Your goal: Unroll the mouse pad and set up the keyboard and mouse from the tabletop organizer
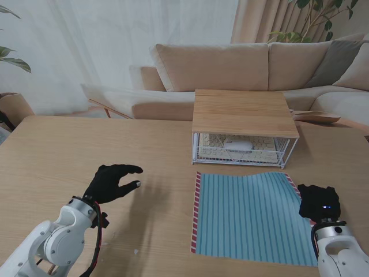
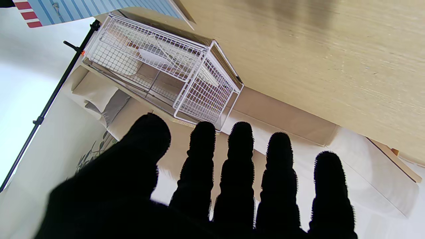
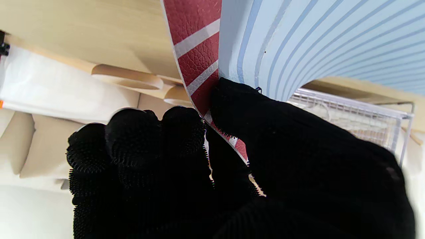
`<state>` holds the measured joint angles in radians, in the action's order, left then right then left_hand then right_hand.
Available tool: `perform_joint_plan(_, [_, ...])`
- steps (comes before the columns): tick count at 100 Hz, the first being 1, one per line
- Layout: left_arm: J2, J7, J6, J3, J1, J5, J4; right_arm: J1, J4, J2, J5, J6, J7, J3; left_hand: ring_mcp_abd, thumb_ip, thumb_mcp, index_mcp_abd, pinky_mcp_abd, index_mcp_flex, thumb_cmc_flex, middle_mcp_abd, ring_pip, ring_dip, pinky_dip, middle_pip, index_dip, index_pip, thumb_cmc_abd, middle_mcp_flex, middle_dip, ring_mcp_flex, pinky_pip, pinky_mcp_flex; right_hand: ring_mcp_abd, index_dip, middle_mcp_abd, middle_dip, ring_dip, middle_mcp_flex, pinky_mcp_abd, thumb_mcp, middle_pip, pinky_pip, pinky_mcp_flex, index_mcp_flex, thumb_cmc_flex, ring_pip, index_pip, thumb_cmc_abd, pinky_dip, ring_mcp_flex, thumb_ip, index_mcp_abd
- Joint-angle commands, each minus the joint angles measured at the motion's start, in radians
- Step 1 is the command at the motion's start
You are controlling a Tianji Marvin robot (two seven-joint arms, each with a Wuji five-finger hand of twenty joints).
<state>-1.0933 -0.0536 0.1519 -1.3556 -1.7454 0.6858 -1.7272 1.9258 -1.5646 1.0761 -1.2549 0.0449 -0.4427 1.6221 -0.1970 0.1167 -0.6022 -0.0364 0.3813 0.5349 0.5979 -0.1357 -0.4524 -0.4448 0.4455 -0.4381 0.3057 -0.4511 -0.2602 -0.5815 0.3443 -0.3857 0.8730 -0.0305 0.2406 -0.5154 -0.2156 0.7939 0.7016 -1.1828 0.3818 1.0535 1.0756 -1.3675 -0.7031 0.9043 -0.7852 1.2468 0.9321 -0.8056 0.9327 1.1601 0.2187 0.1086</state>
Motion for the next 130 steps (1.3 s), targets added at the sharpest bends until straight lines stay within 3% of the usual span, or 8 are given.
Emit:
perform_joint_plan(1, [-0.004, 0.017, -0.009, 0.001, 0.0, -0.008, 0.006, 0.012, 0.009, -0.006, 0.005, 0.007, 0.0, 0.011, -0.013, -0.048, 0.018, -0.006, 0.025, -0.026, -0.007, -0.026, 0.007, -0.013, -0.009, 0.015, -0.012, 0.022, 0.031, 0.019, -0.012, 0.034, -0.003, -0.015, -0.027, -0.039, -0.053, 0.018, 0.013, -0.013, -0.046, 0.11, 0.005, -0.02, -0.008, 0.015, -0.06, 0.0, 0.067, 0.031, 0.017, 0.023, -0.071, -0.16])
perform_joint_plan(45, [-0.005, 0.022, -0.023, 0.0, -0.002, -0.018, 0.007, 0.017, 0.027, -0.009, -0.018, 0.042, -0.011, 0.035, -0.013, -0.048, 0.017, -0.009, 0.025, -0.027, -0.003, -0.027, 0.008, -0.015, -0.012, 0.015, -0.014, 0.025, 0.029, 0.022, -0.012, 0.039, -0.008, -0.018, -0.031, -0.044, -0.049, 0.015, 0.014, -0.005, -0.051, 0.102, 0.009, -0.019, -0.002, 0.004, -0.055, 0.001, 0.063, 0.045, 0.016, 0.016, -0.068, -0.157])
perform_joint_plan(65, [-0.005, 0.021, -0.025, 0.0, -0.003, -0.019, 0.008, 0.012, 0.039, -0.007, -0.014, 0.069, -0.014, 0.027, -0.014, -0.048, 0.017, -0.01, 0.024, -0.027, -0.001, -0.027, 0.008, -0.015, -0.011, 0.014, -0.014, 0.025, 0.029, 0.023, -0.012, 0.04, -0.007, -0.017, -0.033, -0.047, -0.04, 0.007, 0.014, 0.02, -0.064, 0.058, 0.017, -0.022, 0.023, -0.036, -0.05, 0.002, 0.047, 0.089, 0.016, -0.015, -0.065, -0.114])
perform_joint_plan(117, [-0.005, 0.024, -0.028, 0.001, -0.003, -0.019, 0.01, 0.04, 0.032, -0.013, -0.062, 0.084, -0.017, 0.068, -0.014, -0.048, 0.015, -0.013, 0.023, -0.026, -0.001, -0.028, 0.008, -0.016, -0.012, 0.015, -0.014, 0.025, 0.028, 0.025, -0.012, 0.041, -0.008, -0.018, -0.035, -0.052, -0.038, -0.003, 0.01, 0.037, -0.074, 0.032, 0.026, -0.019, 0.041, -0.042, -0.055, 0.002, 0.045, 0.111, 0.011, -0.033, -0.064, -0.136])
perform_joint_plan(130, [-0.004, 0.025, -0.027, 0.002, -0.001, -0.016, 0.01, 0.034, 0.042, -0.014, -0.068, 0.104, -0.02, 0.058, -0.014, -0.048, 0.016, -0.012, 0.022, -0.026, -0.001, -0.028, 0.008, -0.016, -0.012, 0.014, -0.014, 0.025, 0.027, 0.024, -0.012, 0.041, -0.007, -0.017, -0.038, -0.04, -0.023, -0.017, 0.004, 0.053, -0.093, 0.001, 0.017, -0.015, 0.06, -0.064, -0.041, -0.011, 0.03, 0.128, 0.006, -0.053, -0.062, -0.127])
